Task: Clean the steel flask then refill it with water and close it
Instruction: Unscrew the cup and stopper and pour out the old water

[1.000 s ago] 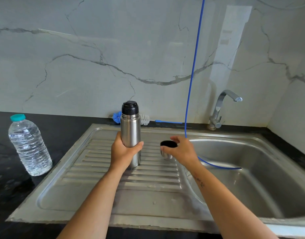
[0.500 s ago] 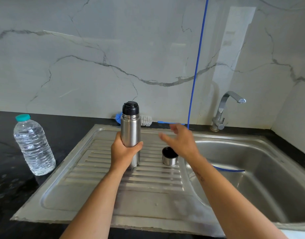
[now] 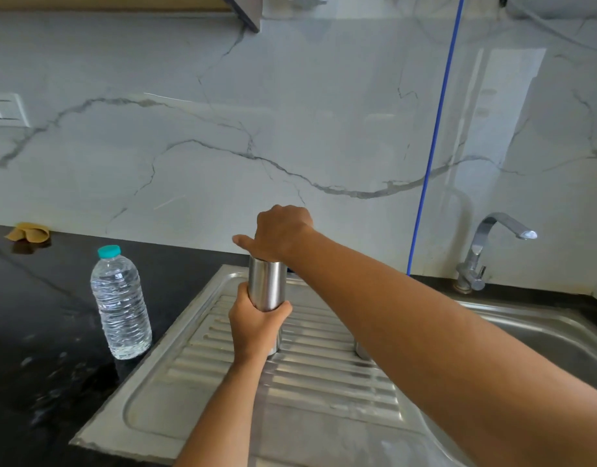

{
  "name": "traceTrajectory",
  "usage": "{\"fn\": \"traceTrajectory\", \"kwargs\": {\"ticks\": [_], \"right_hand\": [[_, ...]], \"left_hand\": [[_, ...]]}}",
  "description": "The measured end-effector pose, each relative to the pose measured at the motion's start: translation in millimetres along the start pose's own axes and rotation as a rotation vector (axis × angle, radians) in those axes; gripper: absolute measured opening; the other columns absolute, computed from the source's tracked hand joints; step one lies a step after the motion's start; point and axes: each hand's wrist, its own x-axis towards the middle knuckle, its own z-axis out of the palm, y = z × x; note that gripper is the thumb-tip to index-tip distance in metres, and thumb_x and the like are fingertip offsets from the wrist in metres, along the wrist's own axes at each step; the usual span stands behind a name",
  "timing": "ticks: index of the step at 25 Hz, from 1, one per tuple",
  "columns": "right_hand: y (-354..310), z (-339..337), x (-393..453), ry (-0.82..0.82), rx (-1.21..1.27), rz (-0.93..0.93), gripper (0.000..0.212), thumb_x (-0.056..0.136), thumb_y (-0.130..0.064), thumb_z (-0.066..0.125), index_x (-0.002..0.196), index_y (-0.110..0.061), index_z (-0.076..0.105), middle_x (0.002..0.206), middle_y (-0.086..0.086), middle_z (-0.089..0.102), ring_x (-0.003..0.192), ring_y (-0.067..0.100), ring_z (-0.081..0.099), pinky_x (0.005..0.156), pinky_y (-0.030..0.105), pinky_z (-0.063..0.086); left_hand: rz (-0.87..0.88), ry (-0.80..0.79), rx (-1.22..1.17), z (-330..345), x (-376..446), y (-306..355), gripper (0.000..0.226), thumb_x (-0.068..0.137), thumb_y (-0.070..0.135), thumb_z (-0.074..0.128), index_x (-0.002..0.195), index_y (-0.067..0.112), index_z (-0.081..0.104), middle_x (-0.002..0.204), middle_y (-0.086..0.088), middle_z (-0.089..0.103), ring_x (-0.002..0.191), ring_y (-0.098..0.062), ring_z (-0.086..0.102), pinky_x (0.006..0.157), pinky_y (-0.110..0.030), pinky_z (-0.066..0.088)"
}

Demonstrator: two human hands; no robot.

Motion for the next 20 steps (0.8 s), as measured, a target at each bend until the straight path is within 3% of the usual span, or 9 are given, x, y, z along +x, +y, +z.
{"fn": "traceTrajectory", "kwargs": {"ticks": [4,8,11,14,17,20], "right_hand": [[-2.8,8.8,-3.0,0.192,-0.012,-0.083,0.055,0.103,-0.052,0.030,0.070,-0.015,0.052,0.067,0.002,0.054,0.057,0.016,0.050,0.049,0.027,0.032],[4.5,13.5,-2.1,0.232,0.012,-0.171,0.055,0.102,-0.051,0.032,0.063,-0.016,0.048,0.062,0.002,0.052,0.056,0.017,0.048,0.050,0.027,0.030],[13.9,19.1,2.3,0.313,0.049,-0.332,0.054,0.103,-0.051,0.034,0.067,-0.014,0.050,0.056,0.000,0.044,0.049,0.014,0.039,0.051,0.026,0.027],[21.4,20.9,3.2,0.341,0.093,-0.454,0.047,0.104,-0.049,0.038,0.075,-0.015,0.052,0.054,-0.002,0.040,0.048,0.013,0.036,0.053,0.026,0.028],[15.9,8.7,1.7,0.173,0.026,-0.329,0.060,0.103,-0.061,0.027,0.082,-0.014,0.058,0.063,0.000,0.051,0.060,0.016,0.051,0.053,0.026,0.030],[3.9,-1.9,2.2,0.066,-0.089,-0.144,0.084,0.093,-0.083,0.016,0.071,-0.015,0.059,0.063,-0.001,0.053,0.057,0.013,0.050,0.052,0.026,0.031]], "left_hand": [[-0.027,-0.010,0.003,-6.5,2.6,-6.7,0.050,0.067,0.015,0.088,0.109,0.020,0.061,0.088,0.001,0.069,0.073,-0.012,0.068,0.056,-0.020,0.049],[-0.046,-0.116,-0.013,-14.5,5.4,-6.9,0.052,0.067,0.017,0.089,0.110,0.025,0.062,0.090,0.001,0.071,0.079,-0.014,0.069,0.060,-0.021,0.051],[-0.072,-0.162,-0.072,-19.8,6.4,-7.0,0.048,0.059,0.023,0.085,0.103,0.029,0.065,0.087,-0.001,0.072,0.079,-0.017,0.070,0.061,-0.024,0.052],[-0.079,-0.194,-0.080,-20.5,5.4,-7.2,0.047,0.065,0.016,0.088,0.104,0.030,0.064,0.089,-0.002,0.072,0.080,-0.017,0.071,0.062,-0.025,0.052],[-0.089,-0.183,-0.086,-19.4,5.1,-6.6,0.048,0.065,0.018,0.088,0.104,0.031,0.062,0.089,-0.001,0.072,0.081,-0.018,0.070,0.062,-0.025,0.052],[-0.087,-0.183,-0.101,-18.2,5.3,-5.4,0.055,0.055,0.028,0.082,0.107,0.029,0.063,0.089,-0.001,0.072,0.080,-0.017,0.070,0.062,-0.025,0.051]]}}
